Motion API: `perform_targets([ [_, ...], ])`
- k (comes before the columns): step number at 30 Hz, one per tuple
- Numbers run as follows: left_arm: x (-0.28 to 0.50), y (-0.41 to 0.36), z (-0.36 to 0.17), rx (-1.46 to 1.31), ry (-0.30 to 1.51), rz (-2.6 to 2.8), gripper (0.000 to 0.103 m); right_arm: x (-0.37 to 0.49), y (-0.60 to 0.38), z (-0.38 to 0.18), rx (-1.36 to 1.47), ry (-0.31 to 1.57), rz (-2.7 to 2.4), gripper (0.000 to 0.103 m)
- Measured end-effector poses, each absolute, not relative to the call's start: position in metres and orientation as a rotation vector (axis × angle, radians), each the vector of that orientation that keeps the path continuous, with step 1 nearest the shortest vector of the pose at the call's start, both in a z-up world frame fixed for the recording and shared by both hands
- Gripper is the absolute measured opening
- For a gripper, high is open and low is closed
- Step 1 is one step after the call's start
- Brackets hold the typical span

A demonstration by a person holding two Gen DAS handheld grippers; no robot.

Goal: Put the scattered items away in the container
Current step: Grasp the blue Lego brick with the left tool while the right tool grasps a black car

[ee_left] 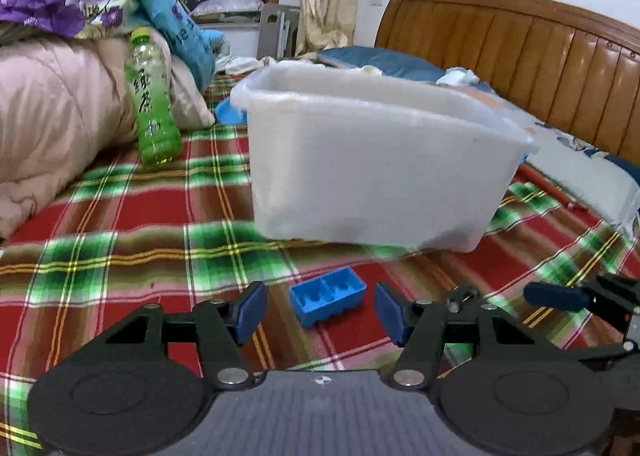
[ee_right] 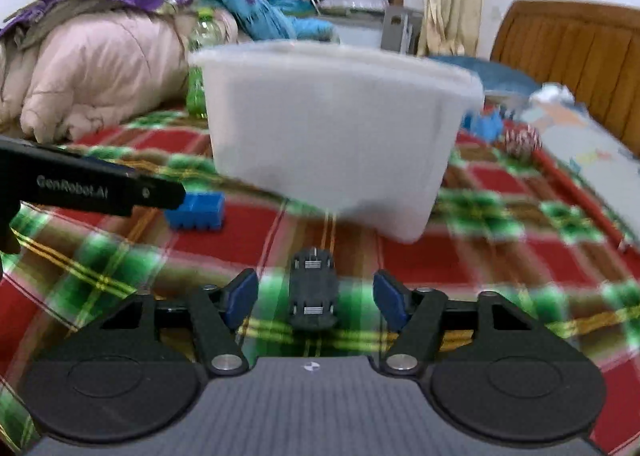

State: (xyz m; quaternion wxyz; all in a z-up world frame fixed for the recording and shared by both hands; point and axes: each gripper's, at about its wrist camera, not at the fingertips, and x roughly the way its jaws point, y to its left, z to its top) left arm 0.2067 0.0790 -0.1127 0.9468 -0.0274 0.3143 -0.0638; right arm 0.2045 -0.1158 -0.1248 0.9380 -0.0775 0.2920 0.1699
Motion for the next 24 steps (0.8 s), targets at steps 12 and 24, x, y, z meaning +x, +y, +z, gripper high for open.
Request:
perform_targets([
  [12, 0.212, 0.072, -0.137, -0.038, 0.723, -0.154, 0.064, 0.211, -0.118, -0.149, -0.171, 0.638, 0.335, 0.08],
  [24, 0.227, 0.062, -0.135, 0.047, 0.702, -0.137, 0.064, 0.2, -0.112, -0.142, -0.192, 0.616, 0.385, 0.033],
])
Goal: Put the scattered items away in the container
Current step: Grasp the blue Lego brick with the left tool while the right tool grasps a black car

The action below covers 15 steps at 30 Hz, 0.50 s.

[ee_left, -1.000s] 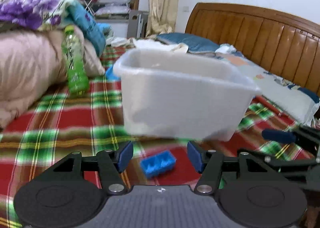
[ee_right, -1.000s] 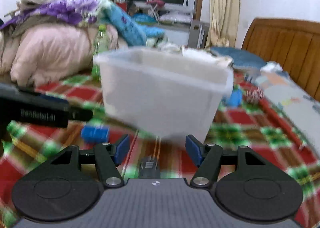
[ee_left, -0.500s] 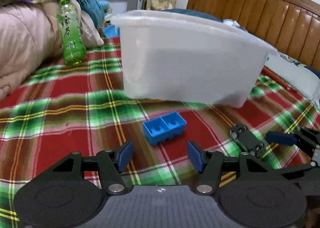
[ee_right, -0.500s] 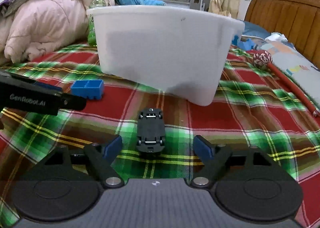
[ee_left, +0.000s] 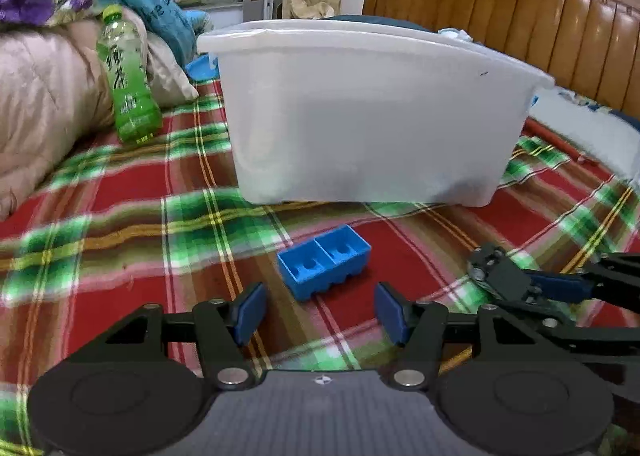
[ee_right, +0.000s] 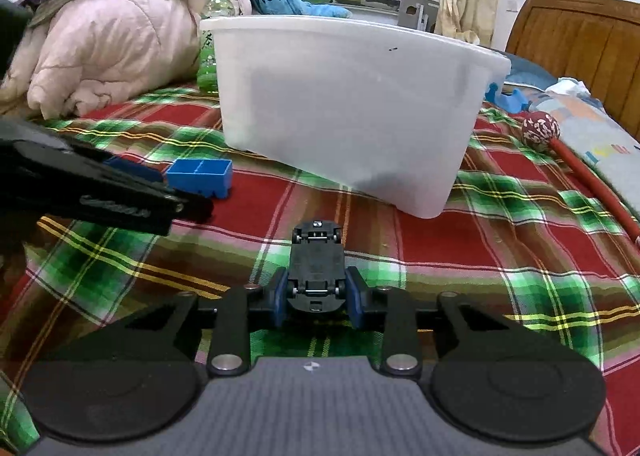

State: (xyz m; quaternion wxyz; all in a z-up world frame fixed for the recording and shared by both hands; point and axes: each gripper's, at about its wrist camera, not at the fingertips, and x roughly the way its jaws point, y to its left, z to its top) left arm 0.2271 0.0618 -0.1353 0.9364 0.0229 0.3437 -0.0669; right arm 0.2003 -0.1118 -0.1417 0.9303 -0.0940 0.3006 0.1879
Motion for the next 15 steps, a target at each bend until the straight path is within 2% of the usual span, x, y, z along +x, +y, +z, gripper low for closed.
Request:
perform_targets([
  [5, 0.248, 0.063, -0.13, 0.072, 0.671, -0.202, 0.062, 0.201, -0.113, -0.144, -0.186, 0.623, 0.386, 0.033],
  [7, 0.254, 0.062, -0.135, 0.079, 0.71, -0.241, 0.051, 0.201, -0.113, -0.143, -0.18, 0.625, 0.384, 0.033],
  [15, 0.221, 0.058, -0.135, 0.021, 0.727, -0.267, 0.05, 0.2, -0.112, -0.142, -0.17, 0.623, 0.379, 0.033],
])
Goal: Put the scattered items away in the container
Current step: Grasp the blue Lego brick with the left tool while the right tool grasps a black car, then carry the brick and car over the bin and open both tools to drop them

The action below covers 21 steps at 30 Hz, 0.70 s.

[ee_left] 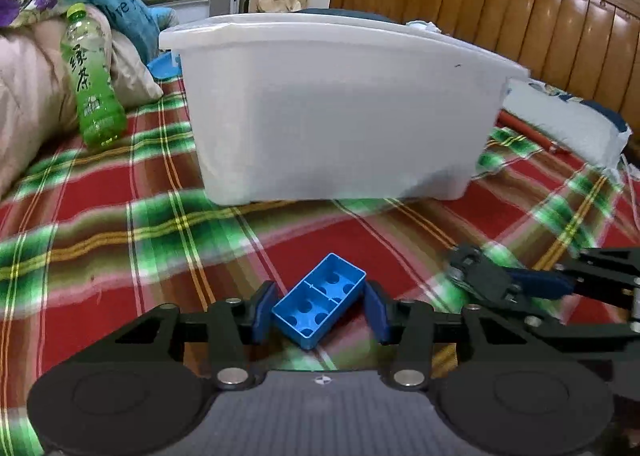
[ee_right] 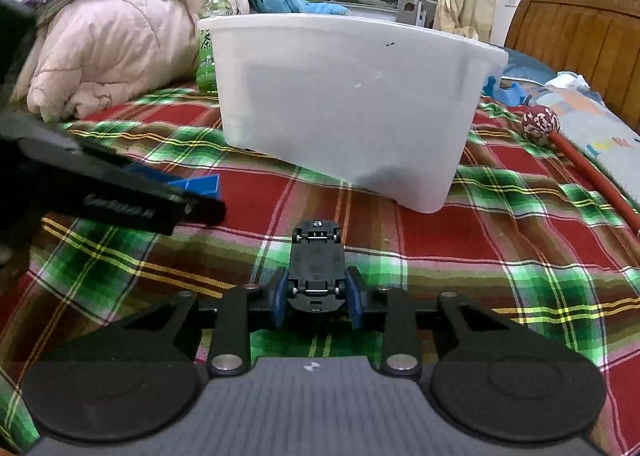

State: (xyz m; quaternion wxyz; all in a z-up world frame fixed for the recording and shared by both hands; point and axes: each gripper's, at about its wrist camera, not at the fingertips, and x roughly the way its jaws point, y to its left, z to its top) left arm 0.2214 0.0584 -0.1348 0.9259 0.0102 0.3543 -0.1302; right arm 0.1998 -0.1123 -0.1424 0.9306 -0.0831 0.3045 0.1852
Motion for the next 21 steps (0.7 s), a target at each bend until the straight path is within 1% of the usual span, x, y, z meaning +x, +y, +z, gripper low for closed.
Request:
perform_targets([
  [9, 0.196, 0.045, -0.083, 0.06, 0.607, -0.289, 0.051, 0.194, -0.116, -0.121, -0.15, 0.586, 0.367, 0.033],
  [13, 0.19, 0.043, -0.053, 0.065, 0.539, -0.277, 0.051, 0.19, -0.12, -0.091, -0.117, 0.546, 0.365, 0.033],
  [21, 0.199, 0.055, 0.011, 0.032, 0.431, -0.231, 0.051, 0.198, -0.121, -0.024, -0.143, 0.401, 0.362, 0.033],
])
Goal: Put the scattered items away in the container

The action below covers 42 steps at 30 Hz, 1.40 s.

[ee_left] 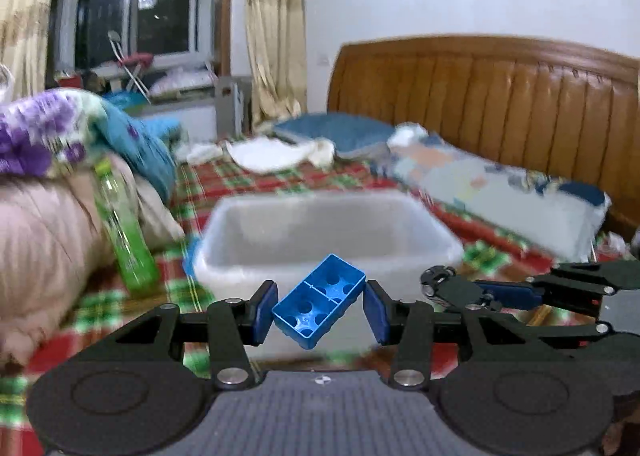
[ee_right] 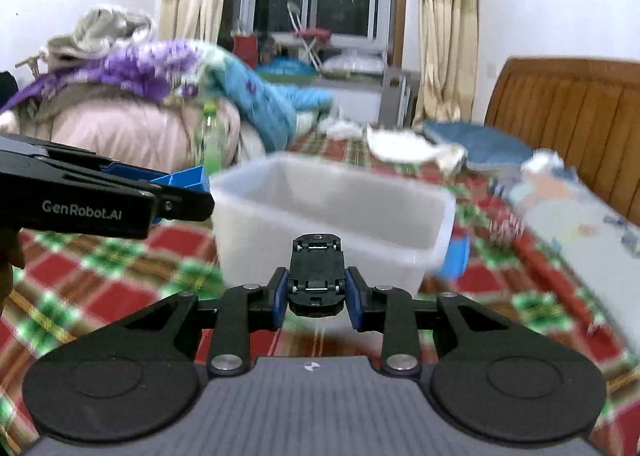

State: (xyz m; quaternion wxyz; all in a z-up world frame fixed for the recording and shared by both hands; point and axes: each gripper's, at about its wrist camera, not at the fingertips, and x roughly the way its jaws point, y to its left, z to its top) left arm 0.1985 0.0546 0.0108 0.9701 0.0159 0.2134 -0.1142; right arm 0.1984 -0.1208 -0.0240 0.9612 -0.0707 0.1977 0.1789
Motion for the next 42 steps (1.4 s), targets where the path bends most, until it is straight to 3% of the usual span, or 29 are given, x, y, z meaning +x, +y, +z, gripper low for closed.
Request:
perform_targets([
  [9, 0.264, 0.053, 0.052, 0.013, 0.355, -0.206, 0.051, 0.26, -0.117, 0.008, -0.155, 0.35, 0.348, 0.033],
  [23, 0.351, 0.044, -0.01, -0.062, 0.553, -0.213, 0.052, 0.34, -0.131, -0.025, -0.066, 0.53, 0.308, 0.035],
  [24, 0.351, 0.043, -0.013, -0.053, 0.551, -0.205, 0.054, 0.343, -0.132, -0.028, -0.055, 0.55, 0.308, 0.043],
  [26, 0.346, 0.042, -0.016, -0.028, 0.535, -0.193, 0.075, 0.343, -0.135, -0.032, -0.044, 0.556, 0.303, 0.059],
  [36, 0.311, 0.026, 0.004, 0.061, 0.45, -0.191, 0.08, 0.33, -0.131, -0.025, -0.103, 0.514, 0.287, 0.072],
  [40, 0.304, 0.021, 0.012, 0.07, 0.489, -0.205, 0.08, 0.323, -0.126, -0.02, -0.139, 0.53, 0.282, 0.074],
  [42, 0.309, 0.022, 0.017, 0.066, 0.524, -0.205, 0.08, 0.321, -0.124, -0.014, -0.163, 0.555, 0.281, 0.081],
])
